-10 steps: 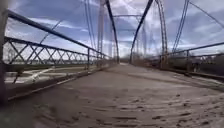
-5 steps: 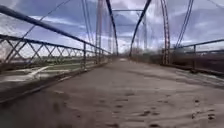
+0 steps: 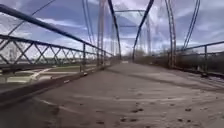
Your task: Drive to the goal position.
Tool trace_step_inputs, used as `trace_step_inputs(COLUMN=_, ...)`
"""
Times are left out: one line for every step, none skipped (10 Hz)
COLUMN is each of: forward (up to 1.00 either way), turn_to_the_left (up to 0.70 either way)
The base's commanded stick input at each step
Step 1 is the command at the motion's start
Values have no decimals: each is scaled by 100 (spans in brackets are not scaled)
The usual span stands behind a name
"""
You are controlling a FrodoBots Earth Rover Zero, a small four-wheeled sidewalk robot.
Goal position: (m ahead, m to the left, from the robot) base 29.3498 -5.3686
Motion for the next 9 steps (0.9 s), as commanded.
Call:
trace_step_inputs(forward=100, turn_to_the_left=1)
trace_step_inputs(forward=100, turn_to_the_left=1)
trace_step_inputs(forward=100, turn_to_the_left=1)
trace_step_inputs(forward=100, turn_to_the_left=1)
trace_step_inputs(forward=100, turn_to_the_left=1)
trace_step_inputs(forward=100, turn_to_the_left=-1)
trace_step_inputs(forward=100, turn_to_the_left=-19)
trace_step_inputs(forward=100, turn_to_the_left=-30)
trace_step_inputs(forward=100, turn_to_the_left=-32)
